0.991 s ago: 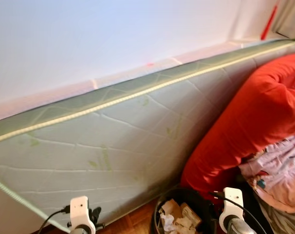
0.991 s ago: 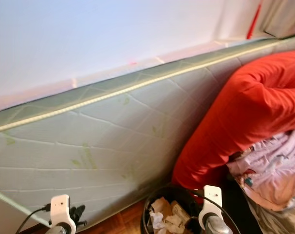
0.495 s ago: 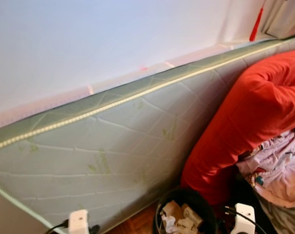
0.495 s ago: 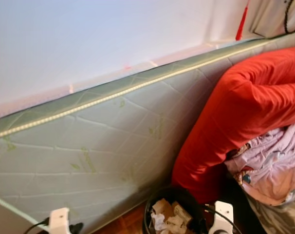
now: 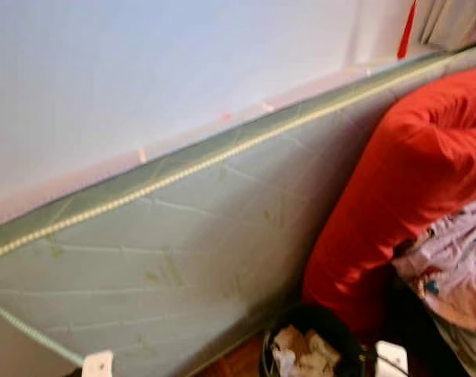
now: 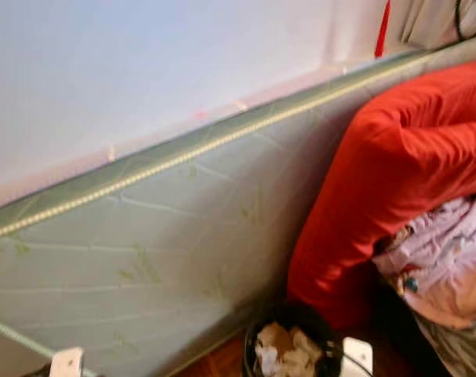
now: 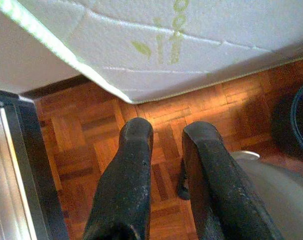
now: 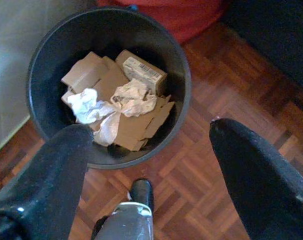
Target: Clean up the room
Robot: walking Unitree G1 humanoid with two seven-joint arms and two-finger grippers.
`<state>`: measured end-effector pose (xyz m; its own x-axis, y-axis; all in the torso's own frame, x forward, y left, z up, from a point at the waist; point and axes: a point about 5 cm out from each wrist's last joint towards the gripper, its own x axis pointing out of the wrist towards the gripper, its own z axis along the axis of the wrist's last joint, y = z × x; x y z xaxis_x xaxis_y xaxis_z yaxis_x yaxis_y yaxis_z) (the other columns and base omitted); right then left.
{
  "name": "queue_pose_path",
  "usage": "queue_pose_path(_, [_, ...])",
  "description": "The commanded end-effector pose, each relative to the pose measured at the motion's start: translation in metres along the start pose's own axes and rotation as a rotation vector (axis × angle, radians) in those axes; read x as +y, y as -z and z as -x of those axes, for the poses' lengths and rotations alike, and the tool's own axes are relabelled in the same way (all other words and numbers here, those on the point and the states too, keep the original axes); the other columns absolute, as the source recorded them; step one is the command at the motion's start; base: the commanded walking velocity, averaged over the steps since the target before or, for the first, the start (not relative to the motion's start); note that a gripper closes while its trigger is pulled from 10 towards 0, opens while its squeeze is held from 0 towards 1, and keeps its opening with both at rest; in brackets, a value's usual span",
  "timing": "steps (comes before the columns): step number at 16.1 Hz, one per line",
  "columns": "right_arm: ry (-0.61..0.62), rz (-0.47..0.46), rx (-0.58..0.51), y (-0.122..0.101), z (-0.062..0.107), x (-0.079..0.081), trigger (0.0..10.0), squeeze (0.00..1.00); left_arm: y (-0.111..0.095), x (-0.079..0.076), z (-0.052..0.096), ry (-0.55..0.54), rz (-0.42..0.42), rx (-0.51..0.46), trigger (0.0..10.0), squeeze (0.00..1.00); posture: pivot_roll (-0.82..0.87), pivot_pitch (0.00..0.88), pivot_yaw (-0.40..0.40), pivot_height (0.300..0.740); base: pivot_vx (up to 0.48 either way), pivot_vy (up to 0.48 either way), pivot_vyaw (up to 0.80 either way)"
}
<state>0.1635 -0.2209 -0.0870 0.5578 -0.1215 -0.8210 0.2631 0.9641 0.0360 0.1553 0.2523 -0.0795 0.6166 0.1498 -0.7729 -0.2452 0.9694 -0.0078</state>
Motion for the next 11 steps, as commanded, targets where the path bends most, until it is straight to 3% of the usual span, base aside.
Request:
queue_pose_path(1, [-0.016,0.037,-0.019,-0.011,-0.002,0.003,10.0,0.00,0.011,-0.006,0.001,0.006,0.015,0.042,10.0,0.00,0.06,0.000,0.060,0.740,0.000,0.000,0.00])
queue_pose_path(3, [-0.008,0.014,-0.028,-0.010,-0.002,0.001,10.0,0.00,0.015,-0.009,0.001,0.010,0.017,0.059,10.0,0.00,0.07,0.000,0.053,0.740,0.000,0.000,0.00])
queue_pose_path(9, [-0.094,0.124,-0.041,-0.015,-0.002,0.006,10.0,0.00,0.025,-0.019,0.003,0.017,0.008,0.089,10.0,0.00,0.04,0.000,0.062,0.740,0.000,0.000,0.00])
queue_pose_path(11, [-0.077,0.115,-0.029,-0.011,-0.001,0.002,10.0,0.00,0.026,-0.023,0.003,0.025,-0.002,0.092,10.0,0.00,0.04,0.000,0.073,0.740,0.000,0.000,0.00])
